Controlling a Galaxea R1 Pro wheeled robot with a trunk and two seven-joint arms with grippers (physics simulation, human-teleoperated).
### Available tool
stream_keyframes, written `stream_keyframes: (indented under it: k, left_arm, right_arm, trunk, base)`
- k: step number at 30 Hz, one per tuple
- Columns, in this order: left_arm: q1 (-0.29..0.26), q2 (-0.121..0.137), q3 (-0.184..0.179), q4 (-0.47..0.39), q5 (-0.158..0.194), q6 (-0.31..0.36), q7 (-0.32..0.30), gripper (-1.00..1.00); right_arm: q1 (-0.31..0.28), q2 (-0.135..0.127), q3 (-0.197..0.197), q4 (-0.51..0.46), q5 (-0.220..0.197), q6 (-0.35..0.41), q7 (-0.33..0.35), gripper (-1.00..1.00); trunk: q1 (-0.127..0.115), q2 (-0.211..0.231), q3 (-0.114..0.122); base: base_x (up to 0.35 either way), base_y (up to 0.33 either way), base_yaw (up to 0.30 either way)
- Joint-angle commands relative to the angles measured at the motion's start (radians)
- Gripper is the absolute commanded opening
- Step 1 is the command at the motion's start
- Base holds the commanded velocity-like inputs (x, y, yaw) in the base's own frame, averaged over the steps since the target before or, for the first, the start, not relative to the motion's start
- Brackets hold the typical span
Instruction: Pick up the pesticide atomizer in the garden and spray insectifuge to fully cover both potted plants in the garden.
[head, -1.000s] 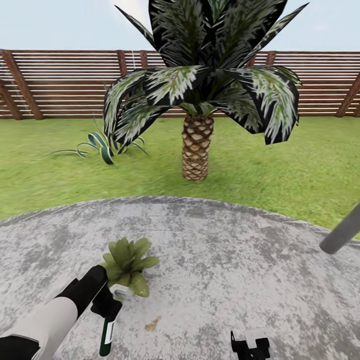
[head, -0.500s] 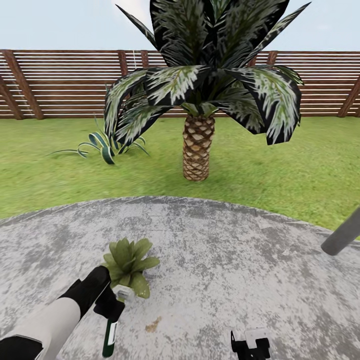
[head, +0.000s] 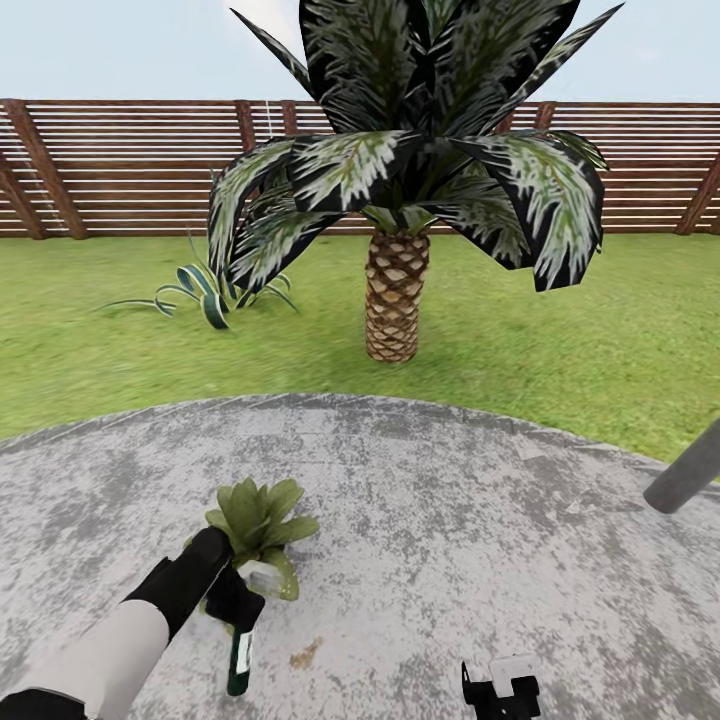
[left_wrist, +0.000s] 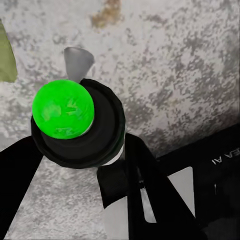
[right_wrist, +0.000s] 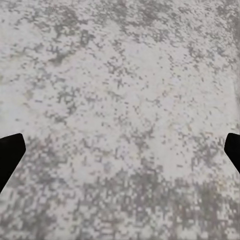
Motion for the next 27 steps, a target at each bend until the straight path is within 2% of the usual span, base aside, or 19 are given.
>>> stream_keyframes:
  k: [1, 4, 6, 13, 15, 17, 20, 23, 27]
  left_arm:
    - [-0.004, -0.004, -0.005, -0.014, -0.015, 0.003, -0.011, -1.0]
    - [-0.038, -0.041, -0.004, -0.011, -0.017, 0.006, -0.01, -1.0]
    - [-0.061, -0.052, -0.003, -0.008, -0.016, 0.008, -0.01, -1.0]
    - [-0.12, -0.053, -0.005, -0.003, -0.014, 0.02, -0.011, -1.0]
    - [-0.158, -0.055, -0.005, 0.026, -0.013, 0.024, -0.012, -1.0]
    - [-0.23, -0.057, -0.005, 0.111, -0.012, 0.026, -0.02, -1.0]
    - [-0.31, -0.055, -0.012, 0.219, -0.016, 0.024, -0.085, -1.0]
    - [-0.334, -0.047, -0.034, 0.246, -0.023, 0.02, -0.159, -1.0]
    - [-0.339, -0.041, -0.12, 0.252, -0.026, 0.017, -0.262, -1.0]
  right_arm:
    - [-0.001, 0.0, 0.009, 0.001, -0.004, -0.002, -0.006, 1.0]
    - [-0.001, 0.0, 0.009, 0.001, -0.004, -0.002, -0.006, 1.0]
    - [-0.001, 0.0, 0.009, 0.001, -0.004, -0.002, -0.006, 1.0]
    - [-0.001, 0.0, 0.009, 0.001, -0.004, -0.002, -0.006, 1.0]
    - [-0.001, 0.0, 0.009, 0.001, -0.004, -0.002, -0.006, 1.0]
    - [-0.001, 0.0, 0.009, 0.001, -0.004, -0.002, -0.006, 1.0]
    - [-0.001, 0.0, 0.009, 0.001, -0.004, -0.002, -0.006, 1.0]
    - [-0.001, 0.0, 0.009, 0.001, -0.003, -0.002, -0.006, 1.0]
    - [0.0, -0.003, 0.009, 0.0, -0.003, -0.002, -0.006, 1.0]
  trunk:
    - [0.0, 0.0, -0.001]
    - [0.0, 0.0, -0.001]
    - [0.0, 0.0, -0.001]
    - [0.0, 0.0, -0.001]
    - [0.0, 0.0, -0.001]
    - [0.0, 0.0, -0.001]
    - [0.0, 0.0, -0.001]
    - [0.0, 0.0, -0.001]
    - [0.0, 0.0, -0.001]
  base:
    - [0.0, 0.0, 0.0]
    - [0.0, 0.0, 0.0]
    - [0.0, 0.0, 0.0]
    - [0.0, 0.0, 0.0]
    - [0.0, 0.0, 0.0]
    - [0.0, 0.0, 0.0]
    - [0.0, 0.0, 0.0]
    - [0.0, 0.0, 0.0]
    - [0.0, 0.0, 0.0]
